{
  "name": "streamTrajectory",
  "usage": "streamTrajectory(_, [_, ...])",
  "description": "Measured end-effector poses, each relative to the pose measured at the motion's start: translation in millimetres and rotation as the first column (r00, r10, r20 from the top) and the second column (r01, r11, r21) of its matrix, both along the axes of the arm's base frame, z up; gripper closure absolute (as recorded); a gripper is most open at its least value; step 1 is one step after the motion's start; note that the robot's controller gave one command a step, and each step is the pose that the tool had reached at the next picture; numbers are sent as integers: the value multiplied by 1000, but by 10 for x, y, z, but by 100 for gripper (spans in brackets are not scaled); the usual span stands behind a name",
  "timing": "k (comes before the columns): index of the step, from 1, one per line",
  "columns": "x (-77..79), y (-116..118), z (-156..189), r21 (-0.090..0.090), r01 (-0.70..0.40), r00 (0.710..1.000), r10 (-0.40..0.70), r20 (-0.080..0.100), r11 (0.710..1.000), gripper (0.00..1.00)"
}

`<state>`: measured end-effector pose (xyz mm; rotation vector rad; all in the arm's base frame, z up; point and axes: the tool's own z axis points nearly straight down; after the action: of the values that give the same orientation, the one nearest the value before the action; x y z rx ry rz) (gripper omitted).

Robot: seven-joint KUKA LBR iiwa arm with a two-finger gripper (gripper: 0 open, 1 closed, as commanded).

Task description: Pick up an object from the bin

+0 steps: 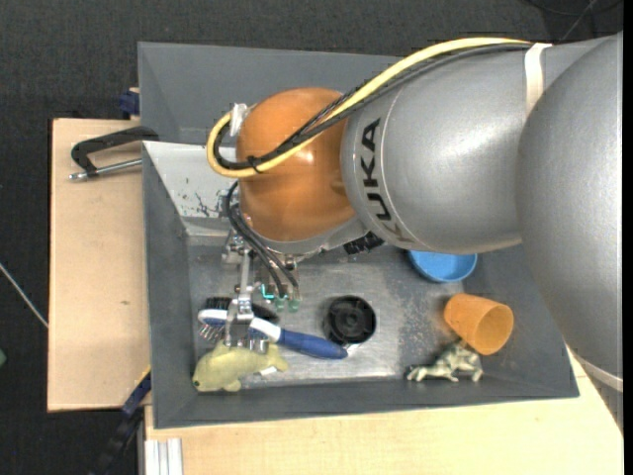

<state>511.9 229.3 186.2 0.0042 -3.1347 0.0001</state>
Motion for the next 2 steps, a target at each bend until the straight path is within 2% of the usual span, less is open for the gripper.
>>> streamTrajectory(1, [-49, -108, -1062, 4, -143, 989, 143, 19, 990, 0])
streamTrajectory(2, [-48, -101, -1031, 5, -144, 989, 144, 20, 990, 100])
